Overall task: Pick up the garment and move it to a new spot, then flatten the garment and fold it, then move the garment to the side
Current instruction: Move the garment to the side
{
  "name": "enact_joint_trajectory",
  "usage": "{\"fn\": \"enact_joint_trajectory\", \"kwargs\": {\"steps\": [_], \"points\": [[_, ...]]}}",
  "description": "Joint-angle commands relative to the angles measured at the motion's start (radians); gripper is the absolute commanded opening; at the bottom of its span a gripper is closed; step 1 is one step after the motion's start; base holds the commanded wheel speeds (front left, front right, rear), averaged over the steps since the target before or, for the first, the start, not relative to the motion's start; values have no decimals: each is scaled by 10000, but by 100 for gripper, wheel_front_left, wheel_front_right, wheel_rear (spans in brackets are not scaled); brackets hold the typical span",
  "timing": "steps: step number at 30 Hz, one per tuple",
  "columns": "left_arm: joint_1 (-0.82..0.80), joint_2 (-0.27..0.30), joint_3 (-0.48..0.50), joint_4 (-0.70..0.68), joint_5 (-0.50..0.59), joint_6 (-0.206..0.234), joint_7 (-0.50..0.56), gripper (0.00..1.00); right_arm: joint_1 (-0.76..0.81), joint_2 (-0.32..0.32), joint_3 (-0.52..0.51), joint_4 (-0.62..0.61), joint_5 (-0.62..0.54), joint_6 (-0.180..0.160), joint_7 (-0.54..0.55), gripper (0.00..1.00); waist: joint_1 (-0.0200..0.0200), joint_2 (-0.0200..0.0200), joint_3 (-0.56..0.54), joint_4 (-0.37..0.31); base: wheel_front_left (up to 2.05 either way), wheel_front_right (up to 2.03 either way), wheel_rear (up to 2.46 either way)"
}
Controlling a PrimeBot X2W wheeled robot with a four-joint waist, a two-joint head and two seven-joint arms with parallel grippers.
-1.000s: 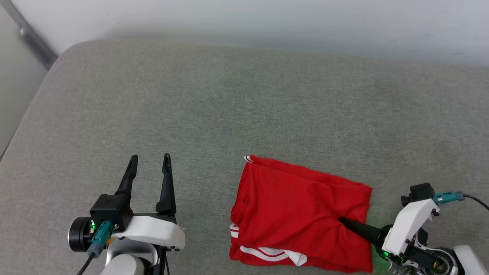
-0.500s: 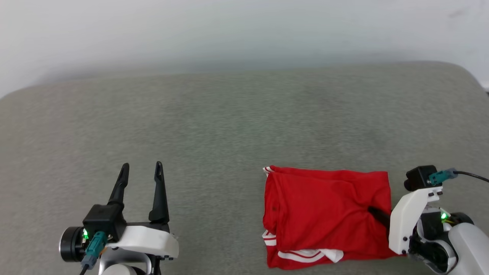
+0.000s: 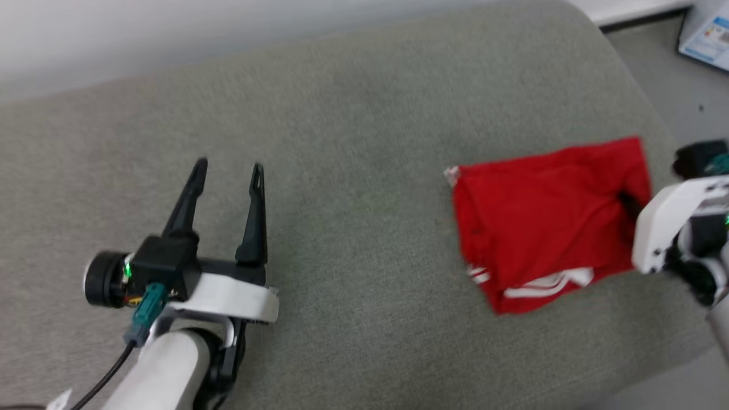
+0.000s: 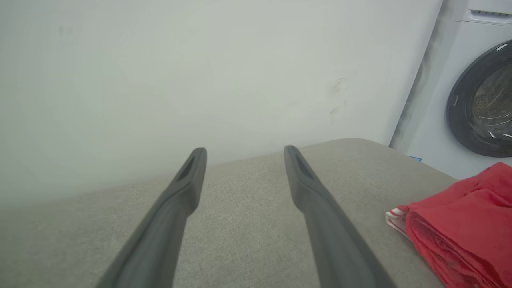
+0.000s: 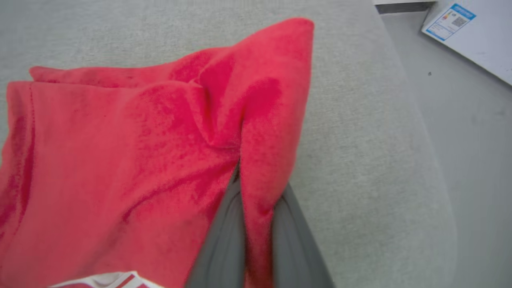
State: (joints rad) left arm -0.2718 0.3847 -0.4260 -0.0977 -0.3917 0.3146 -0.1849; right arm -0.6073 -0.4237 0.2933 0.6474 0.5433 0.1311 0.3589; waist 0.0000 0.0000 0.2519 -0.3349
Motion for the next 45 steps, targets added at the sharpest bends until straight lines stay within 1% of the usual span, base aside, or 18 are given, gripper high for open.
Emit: {"fn": "enact_joint_trajectory", "kwargs": {"steps": [1, 5, 10, 13, 16, 17, 18, 19, 23, 26, 30, 33, 34, 35, 39, 45], "points": [[-411, 91, -69, -94, 176, -68, 113, 100, -527, -168, -102, 278, -211, -7, -289, 0, 0, 0, 1182, -441, 0, 0, 0], [-1234, 159, -292, -250, 491, -221, 441, 100, -1543, -520, -698, 1267, -602, -9, -1113, 0, 0, 0, 2039, -363, 0, 0, 0], [-2004, 122, -525, -407, 788, -391, 688, 100, -2581, -961, -1585, 2581, -1111, -9, -2178, 0, 0, 0, 2813, -99, 0, 0, 0], [-2324, 159, -637, -490, 930, -452, 815, 100, -3068, -1040, -1906, 3108, -1491, -7, -2876, 0, 0, 0, 3183, 25, 0, 0, 0], [-2570, 171, -705, -549, 1013, -491, 909, 100, -3324, -823, -2016, 3564, -1754, -7, -3480, 0, 0, 0, 3464, 122, 0, 0, 0], [-2611, 175, -726, -537, 1046, -492, 931, 100, -3392, -744, -2104, 3739, -1795, -9, -3699, 7, 0, 0, 3526, 146, 0, 0, 0], [-2651, 173, -742, -522, 1069, -483, 965, 100, -3424, -654, -2169, 3947, -1888, -9, -3915, 56, 0, 0, 3572, 165, 0, 0, 0], [-2697, 173, -750, -511, 1065, -487, 981, 100, -3454, -570, -2243, 4167, -1979, -7, -4134, 100, 0, 0, 3612, 185, 0, 0, 0], [-2706, 159, -765, -416, 1023, -485, 941, 100, -3607, -556, -2717, 5066, -2386, -9, -4972, 100, 0, 0, 3581, 228, 0, 0, 0], [-2520, 123, -771, -262, 945, -461, 817, 100, -3652, -655, -3091, 5646, -2671, -9, -5458, 100, 0, 0, 3296, 227, 0, 0, 0], [-2161, 0, -742, 18, 714, -421, 549, 100, -3442, -654, -3372, 5920, -3017, -9, -5888, 100, 0, 0, 2618, 198, 0, 0, 0], [-1871, -75, -742, 194, 554, -411, 363, 100, -3181, -520, -3480, 5954, -3059, -9, -6012, 100, 0, 0, 2158, 226, 0, 0, 0], [-1358, -146, -641, 432, 301, -296, 93, 100, -2742, -356, -3399, 5757, -3295, -7, -6165, 100, 0, 0, 1430, 321, 0, 0, 0], [-1166, -162, -592, 501, 205, -244, 5, 100, -2548, -379, -3298, 5656, -3472, -9, -6183, 100, 0, 0, 1186, 357, 0, 0, 0], [-306, -296, -344, 708, -210, -25, -262, 100, -1638, 144, -3165, 5088, -3792, -9, -6233, 100, 0, 0, 289, 564, 0, 0, 0], [846, -378, 62, 829, -698, 273, -543, 100, 149, 1014, -3162, 3488, -3712, -7, -6243, 100, 0, 0, -710, 1149, 0, 0, 0]]}}
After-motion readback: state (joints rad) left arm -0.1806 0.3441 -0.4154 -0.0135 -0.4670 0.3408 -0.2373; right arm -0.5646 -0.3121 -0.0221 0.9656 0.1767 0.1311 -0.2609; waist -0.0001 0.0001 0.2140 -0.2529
